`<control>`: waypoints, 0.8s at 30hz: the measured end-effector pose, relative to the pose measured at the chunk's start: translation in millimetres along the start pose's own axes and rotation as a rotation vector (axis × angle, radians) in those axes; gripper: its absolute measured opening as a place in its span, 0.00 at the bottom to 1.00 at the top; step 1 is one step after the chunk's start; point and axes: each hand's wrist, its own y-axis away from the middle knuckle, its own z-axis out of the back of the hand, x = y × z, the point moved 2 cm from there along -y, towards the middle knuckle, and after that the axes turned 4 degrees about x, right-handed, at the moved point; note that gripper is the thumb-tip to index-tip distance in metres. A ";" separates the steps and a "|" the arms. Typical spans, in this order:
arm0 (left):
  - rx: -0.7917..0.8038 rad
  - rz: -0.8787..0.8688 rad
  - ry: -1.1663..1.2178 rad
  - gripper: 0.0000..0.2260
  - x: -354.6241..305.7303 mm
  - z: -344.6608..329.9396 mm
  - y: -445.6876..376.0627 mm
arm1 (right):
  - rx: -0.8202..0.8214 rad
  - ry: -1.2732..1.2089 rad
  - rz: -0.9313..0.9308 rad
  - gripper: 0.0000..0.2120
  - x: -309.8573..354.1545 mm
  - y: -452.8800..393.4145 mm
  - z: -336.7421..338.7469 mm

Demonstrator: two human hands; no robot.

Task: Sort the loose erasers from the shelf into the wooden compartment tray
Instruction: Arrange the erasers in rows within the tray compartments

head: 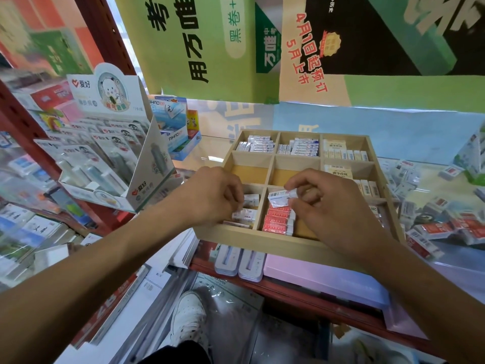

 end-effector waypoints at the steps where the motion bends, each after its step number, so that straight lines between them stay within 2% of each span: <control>1: -0.035 0.016 -0.025 0.07 0.1 0.3 -2.6 | 0.000 0.000 -0.001 0.09 -0.3 -0.1 0.1; 5: -0.078 0.098 -0.111 0.08 -1.7 -13.5 -13.4 | 0.010 0.005 -0.010 0.09 -0.5 -0.1 -0.1; 11: -0.258 0.146 -0.006 0.05 -0.5 -23.9 -18.7 | 0.009 0.017 0.014 0.09 1.0 1.7 1.0; 13: -0.266 0.176 0.049 0.02 1.7 -22.6 -20.1 | 0.016 0.007 0.009 0.09 1.1 1.9 0.3; 20: -0.273 0.215 0.053 0.05 3.8 -24.5 -25.9 | 0.014 0.009 0.032 0.09 4.1 1.4 -3.7; 24: -0.248 0.163 0.052 0.02 1.2 -21.0 -19.5 | 0.004 0.019 0.044 0.09 4.8 1.1 -4.2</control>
